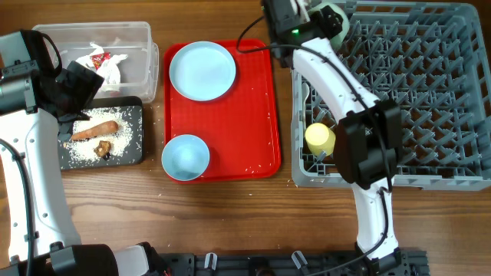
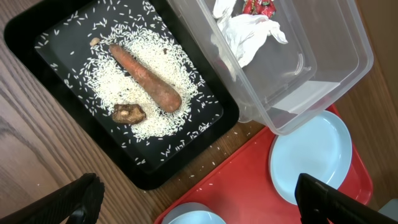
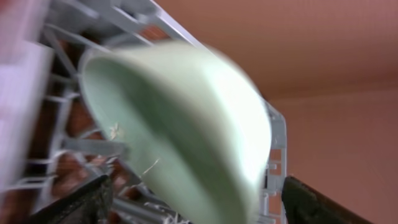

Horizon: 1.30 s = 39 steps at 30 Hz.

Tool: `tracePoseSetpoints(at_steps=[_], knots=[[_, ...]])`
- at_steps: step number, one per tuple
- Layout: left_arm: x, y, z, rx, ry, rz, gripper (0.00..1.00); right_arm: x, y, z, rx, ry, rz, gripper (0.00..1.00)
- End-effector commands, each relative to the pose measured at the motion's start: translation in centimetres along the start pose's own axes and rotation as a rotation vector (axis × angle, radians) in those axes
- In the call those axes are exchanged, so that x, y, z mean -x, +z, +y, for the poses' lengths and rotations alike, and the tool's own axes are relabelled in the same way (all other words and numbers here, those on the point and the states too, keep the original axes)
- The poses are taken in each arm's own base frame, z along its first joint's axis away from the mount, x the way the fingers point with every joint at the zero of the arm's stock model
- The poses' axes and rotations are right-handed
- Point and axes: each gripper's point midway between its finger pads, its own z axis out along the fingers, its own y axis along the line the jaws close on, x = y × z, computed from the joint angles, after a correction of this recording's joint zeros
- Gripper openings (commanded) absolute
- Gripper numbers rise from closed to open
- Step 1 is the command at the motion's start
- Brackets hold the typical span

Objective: Sort waste into correct bins and load items into the dishwasher rack
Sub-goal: 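Grasp the blue bowl with the right gripper and place it in the rack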

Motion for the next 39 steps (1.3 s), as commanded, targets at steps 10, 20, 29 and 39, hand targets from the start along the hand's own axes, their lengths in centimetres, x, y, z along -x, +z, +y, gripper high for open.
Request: tracePoseSetpoints(at_steps=[10, 20, 29, 39], knots=[[0.1, 0.1, 0.1, 0.001, 0.009, 0.002, 1.00, 0.1, -25.2, 15.5, 1.474, 0.238, 0.024, 0.74], [0.1, 0.1, 0.1, 0.001, 0.009, 0.002, 1.00, -10.7, -27.4, 28.4, 1.379, 0.136, 0.442, 0.24], [0.1, 0.1, 0.1, 0.001, 0.009, 0.002, 1.00, -7.6, -23.3, 23.5, 1.261, 0.307, 0.408, 0.04], [0.1, 0.1, 0.1, 0.001, 0.009, 0.002, 1.00, -13.9, -13.8, -14.0, -0.052, 0.754, 0.128, 0.04]])
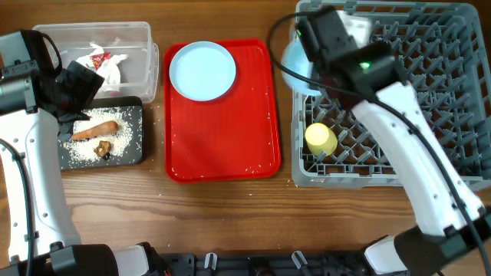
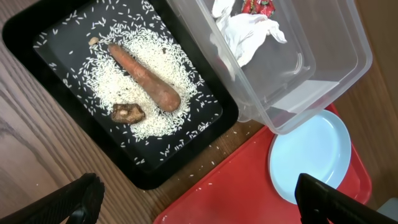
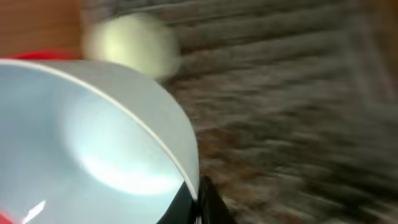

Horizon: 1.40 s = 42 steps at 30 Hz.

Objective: Sort waste into correct bins and load items into the dishwasher rack
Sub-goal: 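Grasp the blue bowl with the right gripper and place it in the rack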

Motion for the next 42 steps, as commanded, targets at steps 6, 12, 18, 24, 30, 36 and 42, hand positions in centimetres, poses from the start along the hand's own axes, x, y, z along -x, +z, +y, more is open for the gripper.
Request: tracePoseSetpoints(at_steps=[6, 12, 18, 24, 30, 36, 42], knots=[[0.2, 0.1, 0.1, 0.003, 0.009, -0.001, 1.00, 0.2, 6.6, -3.9, -0.638, -0.344, -0.131, 0.04], [0.2, 0.1, 0.1, 0.003, 0.009, -0.001, 1.00, -2.4, 12.4, -0.9, -0.716, -0.587, -0.025, 0.04], [0.2, 0.1, 0.1, 0.003, 0.009, -0.001, 1.00, -4.5, 12.2, 2.8, -0.587, -0.808, 0.058, 0.04], [0.2, 0.1, 0.1, 0.003, 0.009, -0.001, 1.00, -6.1, 10.8, 5.8, -0.433, -0.879, 0.105, 1.00], [0.2, 0.1, 0.1, 0.003, 0.009, -0.001, 1.00, -1.5, 3.5, 14.3, 0.207, -0.677, 0.010, 1.00], [0.2, 0.1, 0.1, 0.002, 0.009, -0.001, 1.00, 2.1, 2.1, 27.1, 0.756, -0.216, -0.116, 0.69], [0.2, 0.1, 0.1, 0.003, 0.009, -0.001, 1.00, -5.1, 12.4, 31.3, 0.667, -0.165, 0.098, 0.55]])
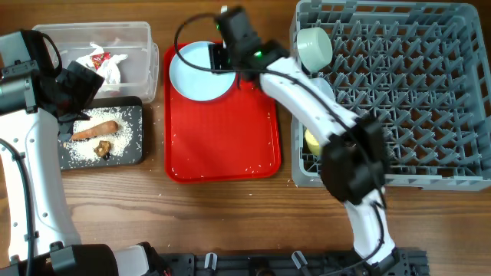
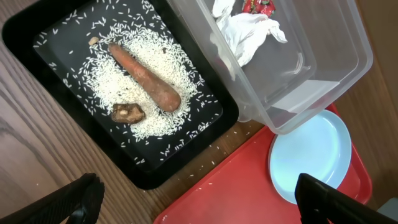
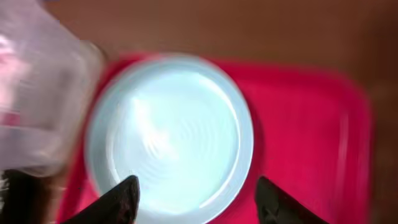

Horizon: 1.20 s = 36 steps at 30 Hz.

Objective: Sort waste into correct bins and load items into the dishwasher rack
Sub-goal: 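Grasp the blue bowl with the right gripper and place it in the rack, then grasp the light-blue plate with the right gripper and stand it in the rack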

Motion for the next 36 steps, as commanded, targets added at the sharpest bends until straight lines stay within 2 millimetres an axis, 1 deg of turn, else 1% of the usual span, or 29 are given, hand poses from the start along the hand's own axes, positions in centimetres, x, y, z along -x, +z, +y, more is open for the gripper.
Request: tracePoseSetpoints(at_steps=[1, 3, 4, 6, 7, 9, 11, 12, 13, 14, 15, 16, 17, 18, 19, 20, 21, 22, 23, 24, 25, 26, 27, 29, 31, 33, 34, 36], knots=[[0.2, 0.0, 0.1, 0.003, 0.009, -0.001, 1.00, -3.8, 3.9, -1.1, -0.032, 0.137, 0.106, 0.54], [0.2, 0.0, 0.2, 0.003, 0.009, -0.001, 1.00, -5.8, 5.7, -1.8, -0.059, 0.187, 0.153, 0.48], [0.2, 0.0, 0.2, 0.003, 0.009, -0.001, 1.00, -6.5, 6.4, -2.0, -0.068, 0.192, 0.168, 0.47], [0.2, 0.0, 0.2, 0.003, 0.009, -0.001, 1.00, -8.6, 8.3, -2.6, -0.084, 0.199, 0.217, 0.44], [0.2, 0.0, 0.2, 0.003, 0.009, -0.001, 1.00, -9.3, 8.7, -2.5, -0.075, 0.215, 0.235, 0.39], [0.2, 0.0, 0.1, 0.002, 0.009, -0.001, 1.00, -9.0, 8.7, -2.4, -0.072, 0.223, 0.227, 0.28], [0.2, 0.0, 0.2, 0.003, 0.009, -0.001, 1.00, -9.2, 8.7, -2.5, -0.076, 0.224, 0.235, 0.04], [0.2, 0.0, 0.1, 0.003, 0.009, -0.001, 1.00, -9.0, 8.1, -2.5, -0.075, 0.225, 0.238, 0.04], [0.2, 0.0, 0.2, 0.003, 0.009, -0.001, 1.00, -7.8, 7.1, -2.6, -0.072, 0.228, 0.222, 0.04], [0.2, 0.0, 0.2, 0.003, 0.009, -0.001, 1.00, -6.0, 5.8, -2.9, -0.069, 0.229, 0.185, 0.04], [0.2, 0.0, 0.2, 0.003, 0.009, -0.001, 1.00, -3.1, 3.5, -3.5, -0.069, 0.218, 0.119, 0.04], [0.2, 0.0, 0.2, 0.003, 0.009, -0.001, 1.00, 0.4, 0.1, -4.3, -0.065, 0.197, 0.031, 0.04], [0.2, 0.0, 0.2, 0.003, 0.009, -0.001, 1.00, 4.1, -4.3, -5.1, -0.063, 0.147, -0.066, 0.04], [0.2, 0.0, 0.2, 0.003, 0.009, -0.001, 1.00, 7.6, -10.8, -7.2, -0.130, 0.111, -0.185, 0.04], [0.2, 0.0, 0.2, 0.003, 0.009, -0.001, 1.00, 9.2, -16.2, -10.1, -0.268, 0.121, -0.273, 0.04], [0.2, 0.0, 0.2, 0.003, 0.009, -0.001, 1.00, 10.0, -21.9, -13.2, -0.436, 0.130, -0.352, 0.04], [0.2, 0.0, 0.2, 0.003, 0.009, -0.001, 1.00, 10.1, -25.9, -15.5, -0.568, 0.110, -0.391, 0.04], [0.2, 0.0, 0.2, 0.003, 0.009, -0.001, 1.00, 9.8, -28.3, -17.1, -0.668, 0.090, -0.397, 0.04], [0.2, 0.0, 0.1, 0.003, 0.009, -0.001, 1.00, 8.7, -31.3, -19.9, -0.834, 0.053, -0.364, 0.04], [0.2, 0.0, 0.2, 0.003, 0.009, -0.001, 1.00, 6.9, -33.7, -23.2, -1.026, 0.016, -0.274, 0.04], [0.2, 0.0, 0.2, 0.003, 0.009, -0.001, 1.00, 5.3, -34.8, -26.0, -1.141, 0.003, -0.182, 0.04], [0.2, 0.0, 0.1, 0.002, 0.009, -0.001, 1.00, 4.3, -34.7, -27.6, -1.168, -0.005, -0.119, 0.04], [0.2, 0.0, 0.1, 0.003, 0.009, -0.001, 1.00, 3.5, -33.6, -28.5, -1.138, -0.070, -0.026, 0.04], [0.2, 0.0, 0.1, 0.003, 0.009, -0.001, 1.00, 2.3, -30.4, -30.0, -1.030, -0.246, 0.144, 0.04], [0.2, 0.0, 0.2, 0.003, 0.009, -0.001, 1.00, 2.2, -28.8, -31.6, -1.028, -0.311, 0.192, 0.04], [0.2, 0.0, 0.2, 0.003, 0.009, -0.001, 1.00, 2.6, -27.1, -32.8, -1.038, -0.345, 0.194, 0.04], [0.2, 0.0, 0.2, 0.003, 0.009, -0.001, 1.00, 2.8, -26.2, -32.9, -1.028, -0.361, 0.185, 0.04], [0.2, 0.0, 0.1, 0.003, 0.009, -0.001, 1.00, 2.5, -24.4, -32.8, -0.977, -0.419, 0.214, 0.04]])
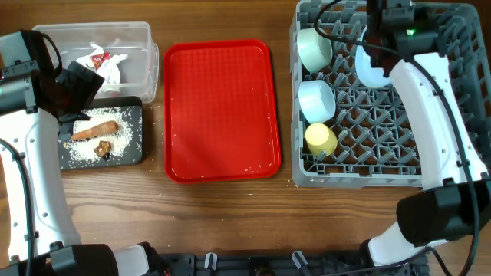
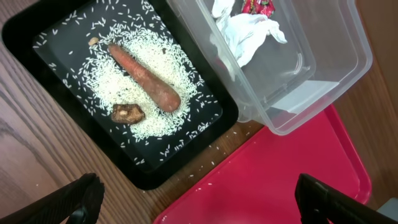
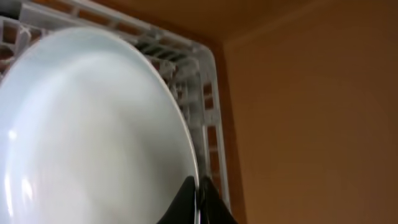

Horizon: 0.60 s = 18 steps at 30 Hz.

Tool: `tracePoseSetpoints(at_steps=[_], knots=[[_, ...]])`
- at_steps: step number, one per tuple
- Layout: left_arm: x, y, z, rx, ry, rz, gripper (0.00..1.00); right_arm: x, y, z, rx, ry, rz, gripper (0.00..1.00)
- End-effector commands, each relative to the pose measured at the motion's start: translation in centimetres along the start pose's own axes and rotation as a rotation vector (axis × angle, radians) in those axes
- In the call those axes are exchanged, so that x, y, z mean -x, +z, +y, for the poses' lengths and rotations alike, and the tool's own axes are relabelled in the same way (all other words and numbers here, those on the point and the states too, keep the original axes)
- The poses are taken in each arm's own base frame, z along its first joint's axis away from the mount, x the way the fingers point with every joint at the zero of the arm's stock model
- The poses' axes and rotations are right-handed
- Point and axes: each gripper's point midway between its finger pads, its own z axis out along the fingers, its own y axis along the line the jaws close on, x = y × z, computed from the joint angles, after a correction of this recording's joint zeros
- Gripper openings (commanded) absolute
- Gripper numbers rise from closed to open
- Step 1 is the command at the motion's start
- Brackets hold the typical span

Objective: Sort waste into correct bins and load items into the dishwasher rack
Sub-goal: 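Grasp the light-blue plate with the right gripper and stand it in the rack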

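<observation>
My right gripper (image 3: 196, 200) is shut on the rim of a light blue plate (image 3: 93, 124), holding it on edge over the far part of the grey dishwasher rack (image 1: 430, 115). In the overhead view the plate (image 1: 371, 69) hangs below that gripper (image 1: 376, 47). In the rack's left column stand a green bowl (image 1: 314, 47), a light blue bowl (image 1: 316, 100) and a yellow cup (image 1: 321, 139). The red tray (image 1: 219, 107) holds only rice grains. My left gripper (image 2: 202, 205) hovers open above the bins, nothing between its fingers (image 2: 84, 198).
A clear bin (image 2: 323, 56) holds white tissue (image 2: 245, 34) and a red wrapper (image 2: 258, 6). Beside it a black tray (image 2: 37, 37) carries rice, a carrot (image 2: 146, 78) and a brown scrap (image 2: 127, 113). The rack's rim (image 3: 208, 93) lies just behind the plate.
My right gripper was open above the plate on the red tray; now it is shut on the plate's rim over the rack. The tray has no dishes. The left arm has not moved.
First my right gripper was at the green bowl in the rack, with a blue bowl and plate on the tray. Then it held the blue bowl at the rack. Then the bowl stood in the rack and the gripper was over the plate, which it now holds.
</observation>
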Motion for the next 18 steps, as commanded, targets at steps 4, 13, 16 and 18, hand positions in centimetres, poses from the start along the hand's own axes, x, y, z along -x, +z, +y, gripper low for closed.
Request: tracePoseSetpoints(at_steps=[4, 13, 16, 18], knots=[[0.2, 0.0, 0.1, 0.002, 0.009, -0.002, 1.00, -0.5, 3.8, 6.3, 0.122, -0.192, 0.036, 0.04], [0.2, 0.0, 0.1, 0.002, 0.009, -0.002, 1.00, 0.0, 2.6, 7.4, 0.165, -0.057, 0.028, 1.00], [0.2, 0.0, 0.1, 0.002, 0.009, -0.002, 1.00, 1.8, -6.0, 3.2, 0.176, 0.001, -0.143, 1.00], [0.2, 0.0, 0.1, 0.002, 0.009, -0.002, 1.00, 2.1, -14.1, 1.7, 0.301, 0.052, -0.326, 1.00]])
